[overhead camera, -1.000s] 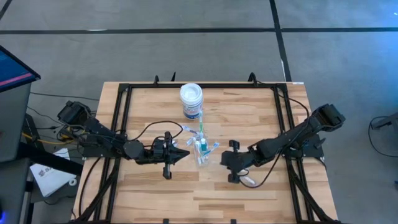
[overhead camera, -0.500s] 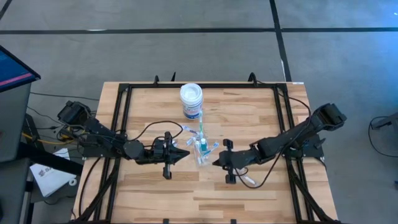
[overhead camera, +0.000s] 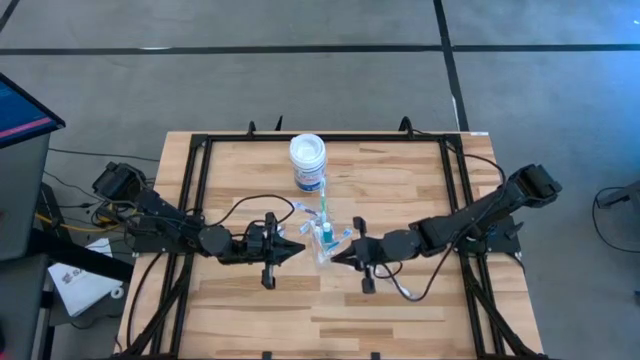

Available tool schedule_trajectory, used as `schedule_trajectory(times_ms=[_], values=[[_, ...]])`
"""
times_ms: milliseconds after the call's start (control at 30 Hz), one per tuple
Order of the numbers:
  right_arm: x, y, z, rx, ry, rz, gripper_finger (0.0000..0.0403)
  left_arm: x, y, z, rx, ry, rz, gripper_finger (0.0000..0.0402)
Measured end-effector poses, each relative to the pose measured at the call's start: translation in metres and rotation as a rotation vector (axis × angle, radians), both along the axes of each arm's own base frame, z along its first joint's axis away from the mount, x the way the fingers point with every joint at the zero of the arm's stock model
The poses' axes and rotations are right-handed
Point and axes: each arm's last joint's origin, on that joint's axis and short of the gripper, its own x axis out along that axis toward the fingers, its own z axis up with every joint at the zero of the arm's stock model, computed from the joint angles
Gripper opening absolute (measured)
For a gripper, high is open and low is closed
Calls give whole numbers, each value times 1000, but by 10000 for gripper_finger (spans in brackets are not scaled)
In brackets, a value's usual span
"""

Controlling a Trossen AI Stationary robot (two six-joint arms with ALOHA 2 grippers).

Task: Pick & Place toothbrushing station
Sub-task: Put the orange toothbrush into the Transparent organizer

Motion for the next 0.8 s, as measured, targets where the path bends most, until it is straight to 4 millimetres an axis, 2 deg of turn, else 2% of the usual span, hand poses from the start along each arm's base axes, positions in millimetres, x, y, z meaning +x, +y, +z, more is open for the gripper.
schedule_trajectory(times_ms=[200,533,800], values=[[5,-5,9,3,-92,2,0,1,0,-2,8,7,3,11],[10,-12,20,22,-199,44,0,6,5,-5,27,9,-45,88],[12,-17,28,35,-285,52,0,12,4,-8,56,-17,-62,112]])
